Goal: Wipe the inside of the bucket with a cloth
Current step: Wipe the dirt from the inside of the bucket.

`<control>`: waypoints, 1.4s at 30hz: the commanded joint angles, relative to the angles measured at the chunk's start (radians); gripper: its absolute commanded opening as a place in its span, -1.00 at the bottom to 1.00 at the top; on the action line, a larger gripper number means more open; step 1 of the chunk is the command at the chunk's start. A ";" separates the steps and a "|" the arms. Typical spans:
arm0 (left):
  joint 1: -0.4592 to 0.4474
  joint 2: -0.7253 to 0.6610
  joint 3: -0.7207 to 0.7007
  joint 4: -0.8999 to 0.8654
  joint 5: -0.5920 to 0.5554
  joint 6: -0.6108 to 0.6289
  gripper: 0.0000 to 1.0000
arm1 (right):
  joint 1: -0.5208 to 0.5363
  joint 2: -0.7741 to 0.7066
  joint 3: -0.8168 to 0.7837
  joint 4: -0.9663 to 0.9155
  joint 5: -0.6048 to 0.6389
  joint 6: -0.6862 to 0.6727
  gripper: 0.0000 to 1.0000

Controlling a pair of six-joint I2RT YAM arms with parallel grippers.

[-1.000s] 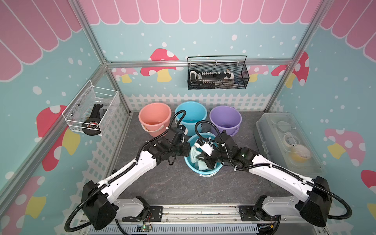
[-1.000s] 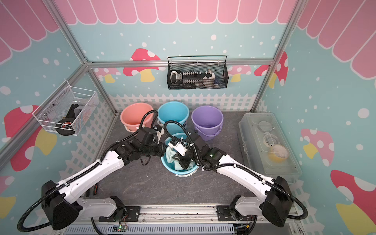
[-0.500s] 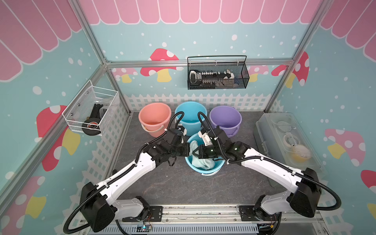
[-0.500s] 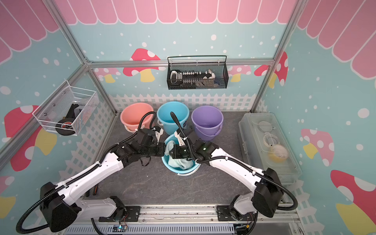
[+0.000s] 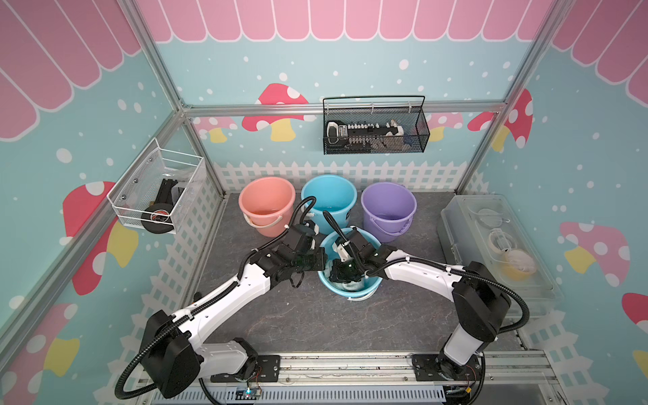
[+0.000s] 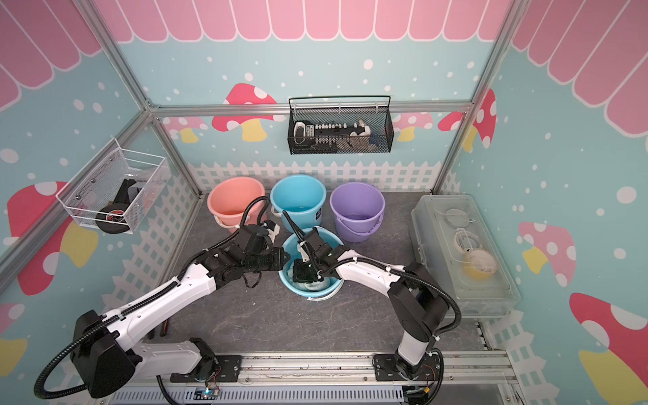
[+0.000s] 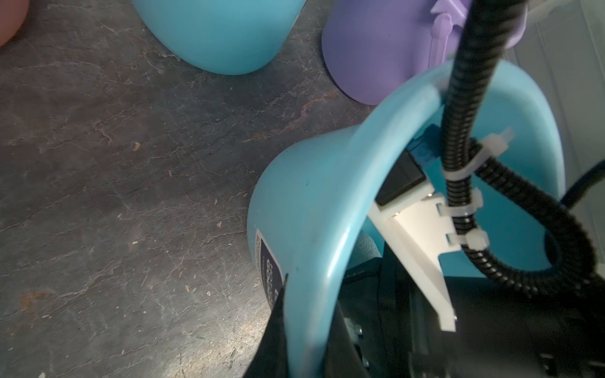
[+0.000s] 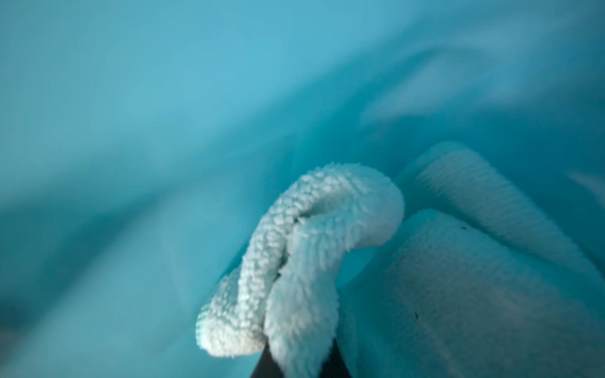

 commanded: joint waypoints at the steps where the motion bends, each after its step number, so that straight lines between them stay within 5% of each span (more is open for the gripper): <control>1: -0.019 -0.014 0.032 0.077 0.081 0.010 -1.00 | -0.004 0.042 0.030 -0.003 0.133 -0.069 -1.00; 5: -0.019 -0.020 0.023 0.075 0.086 0.003 -1.00 | -0.004 0.067 -0.007 0.079 0.234 -0.091 -1.00; 10: -0.019 -0.023 0.025 0.067 0.077 0.003 -1.00 | -0.003 0.059 -0.062 0.248 0.212 -0.135 -1.00; 16: -0.017 -0.009 0.042 0.045 0.060 0.011 -1.00 | -0.002 -0.093 -0.196 0.442 0.162 -0.217 -1.00; 23: -0.014 0.010 0.069 0.026 0.063 0.017 -1.00 | -0.001 -0.280 -0.273 0.434 0.221 -0.444 -1.00; 28: -0.013 0.015 0.071 0.024 0.078 0.028 -1.00 | -0.001 -0.327 -0.264 0.392 0.273 -0.757 -1.00; 34: -0.012 0.012 0.068 0.018 0.092 0.038 -1.00 | -0.001 -0.356 -0.237 0.315 0.307 -1.304 -1.00; 42: -0.012 0.009 0.065 0.008 0.114 0.045 -1.00 | -0.001 -0.349 -0.212 0.304 0.558 -1.908 -1.00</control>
